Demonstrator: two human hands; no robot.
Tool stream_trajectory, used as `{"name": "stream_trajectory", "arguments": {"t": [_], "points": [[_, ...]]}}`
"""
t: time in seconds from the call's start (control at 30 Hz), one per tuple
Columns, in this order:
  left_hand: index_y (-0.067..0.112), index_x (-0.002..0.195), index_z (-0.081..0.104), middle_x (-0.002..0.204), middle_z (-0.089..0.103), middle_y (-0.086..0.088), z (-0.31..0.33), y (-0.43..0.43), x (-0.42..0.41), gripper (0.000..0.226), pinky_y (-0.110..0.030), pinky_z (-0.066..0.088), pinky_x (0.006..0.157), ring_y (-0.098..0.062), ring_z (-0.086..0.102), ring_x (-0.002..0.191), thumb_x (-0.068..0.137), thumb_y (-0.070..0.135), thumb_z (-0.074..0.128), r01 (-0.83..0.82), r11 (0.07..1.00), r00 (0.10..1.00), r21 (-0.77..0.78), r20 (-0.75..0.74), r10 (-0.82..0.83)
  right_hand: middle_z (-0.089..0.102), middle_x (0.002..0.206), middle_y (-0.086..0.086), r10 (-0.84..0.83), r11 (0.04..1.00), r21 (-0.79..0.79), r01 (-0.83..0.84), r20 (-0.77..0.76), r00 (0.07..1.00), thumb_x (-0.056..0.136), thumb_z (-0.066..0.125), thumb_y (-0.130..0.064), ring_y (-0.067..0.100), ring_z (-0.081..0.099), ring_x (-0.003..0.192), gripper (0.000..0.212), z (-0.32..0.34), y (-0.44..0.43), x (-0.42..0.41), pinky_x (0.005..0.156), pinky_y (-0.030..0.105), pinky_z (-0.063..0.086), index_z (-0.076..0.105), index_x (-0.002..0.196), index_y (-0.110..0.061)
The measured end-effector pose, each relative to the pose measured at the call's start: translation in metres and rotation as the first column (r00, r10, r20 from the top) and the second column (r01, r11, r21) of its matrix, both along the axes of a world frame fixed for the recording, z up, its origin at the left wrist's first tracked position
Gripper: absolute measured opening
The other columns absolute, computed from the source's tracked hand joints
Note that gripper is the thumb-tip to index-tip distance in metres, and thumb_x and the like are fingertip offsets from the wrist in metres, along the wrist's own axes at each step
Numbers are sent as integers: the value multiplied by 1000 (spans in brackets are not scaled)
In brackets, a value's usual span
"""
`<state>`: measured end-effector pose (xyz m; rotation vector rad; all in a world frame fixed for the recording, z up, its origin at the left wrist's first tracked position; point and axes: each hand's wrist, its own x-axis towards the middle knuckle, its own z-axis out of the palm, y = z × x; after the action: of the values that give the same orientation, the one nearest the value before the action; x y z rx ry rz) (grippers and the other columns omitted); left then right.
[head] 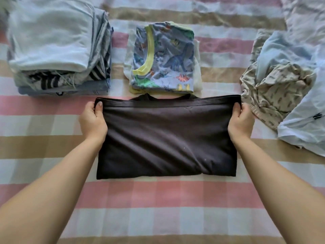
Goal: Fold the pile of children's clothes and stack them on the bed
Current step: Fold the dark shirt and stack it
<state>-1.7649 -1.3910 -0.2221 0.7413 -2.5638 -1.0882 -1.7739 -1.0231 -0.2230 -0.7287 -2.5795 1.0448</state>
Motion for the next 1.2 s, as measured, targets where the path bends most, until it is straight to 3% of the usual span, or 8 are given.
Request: {"name": "stream_trajectory", "arguments": {"t": [0.2,0.3,0.37,0.47,0.57,0.63,0.8,1.2], "points": [[-2,100,56,91,57,-10,-6,-7,6,32,-23,32,66,-20,51,84,96,29,48,-22,987,991,157,134,1,63,109,15,-12,988,-148,53,262,965,95,46,-38,28,56,102,41,0,7,3,79,29,36,58,107,-1],[5,104,56,97,56,-6,2,-6,54,21,-22,40,74,-16,51,90,95,23,50,-56,940,992,338,127,13,65,110,15,37,944,-319,79,344,938,91,54,-34,21,57,93,36,11,13,49,83,34,43,62,108,-3],[13,100,56,97,58,-3,6,-2,96,11,-21,39,75,-15,53,89,94,21,52,-101,940,986,326,160,50,66,105,17,42,922,-371,110,378,925,91,57,-28,21,59,90,29,18,10,93,84,41,47,62,104,-3],[15,95,58,92,60,-1,11,8,143,8,-14,40,68,-13,54,85,92,22,56,-181,923,978,340,158,133,67,93,12,-28,913,-363,186,399,916,89,60,-26,26,63,84,19,22,-2,147,75,40,52,63,95,-9],[10,88,58,80,60,-1,12,20,161,14,-16,45,60,-9,56,68,88,24,61,-252,899,962,358,193,193,66,85,9,-135,798,-503,332,388,912,91,57,-26,24,68,66,8,22,-16,166,48,30,53,60,92,-18],[7,82,57,74,57,0,11,28,160,13,-13,49,49,-2,57,54,88,18,62,-328,831,944,449,196,266,64,87,6,-216,707,-585,398,356,909,92,56,-23,21,68,65,7,23,-23,164,41,24,51,55,86,-25],[12,68,50,67,60,2,15,30,156,23,-22,58,65,-4,61,63,89,4,58,-432,547,878,717,196,436,55,90,4,-263,671,-638,378,273,926,94,53,-17,21,57,79,15,29,-21,158,43,24,53,52,79,-21],[13,70,55,51,64,13,20,5,228,23,-12,54,63,4,60,53,82,-4,62,-518,586,849,624,292,439,58,74,13,-198,662,-627,412,384,902,89,56,0,5,63,48,12,37,10,228,51,15,53,54,79,-6]]}}
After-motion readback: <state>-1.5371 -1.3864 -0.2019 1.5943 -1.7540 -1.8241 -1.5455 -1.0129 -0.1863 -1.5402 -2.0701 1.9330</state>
